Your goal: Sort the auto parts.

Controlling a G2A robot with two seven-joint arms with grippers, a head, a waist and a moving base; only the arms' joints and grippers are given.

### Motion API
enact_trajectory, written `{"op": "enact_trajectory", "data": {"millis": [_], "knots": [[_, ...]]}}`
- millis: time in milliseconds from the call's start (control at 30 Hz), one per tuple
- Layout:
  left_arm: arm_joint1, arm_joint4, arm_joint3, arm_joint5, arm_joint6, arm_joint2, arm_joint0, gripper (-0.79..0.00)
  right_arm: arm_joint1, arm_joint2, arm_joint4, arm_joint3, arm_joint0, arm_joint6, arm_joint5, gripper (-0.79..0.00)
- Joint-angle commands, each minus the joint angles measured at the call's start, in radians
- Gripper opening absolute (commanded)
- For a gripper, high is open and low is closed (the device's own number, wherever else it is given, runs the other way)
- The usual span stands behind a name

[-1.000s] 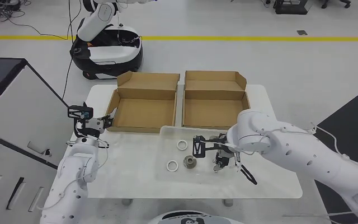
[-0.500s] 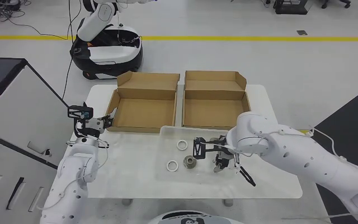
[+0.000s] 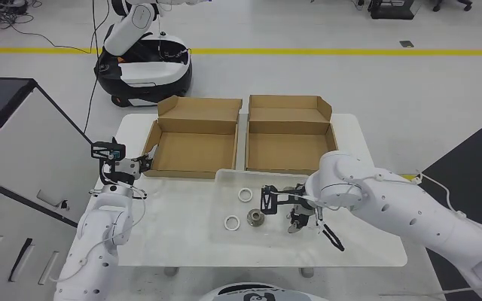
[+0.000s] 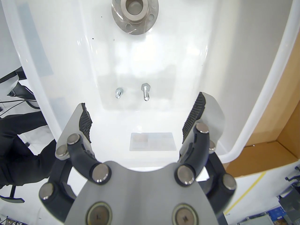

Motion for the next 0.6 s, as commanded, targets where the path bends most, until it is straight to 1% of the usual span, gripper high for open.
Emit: {"op": "enact_trajectory", "data": {"millis": [0,400,467,567], "knots": [[0.0,0.0,0.0,0.0,0.0,0.0,0.0,0.0,0.0,0.0,0.0,0.0,0.0,0.0,0.0,0.0],[0.0,0.0,0.0,0.0,0.0,0.0,0.0,0.0,0.0,0.0,0.0,0.0,0.0,0.0,0.0,0.0],[0.0,0.0,0.0,0.0,0.0,0.0,0.0,0.0,-0.001,-0.006,-0.024,-0.005,-0.01,-0.009,-0.003,0.0],[0.0,0.0,0.0,0.0,0.0,0.0,0.0,0.0,-0.003,-0.011,-0.03,-0.015,-0.01,0.012,-0.005,0.0]]}}
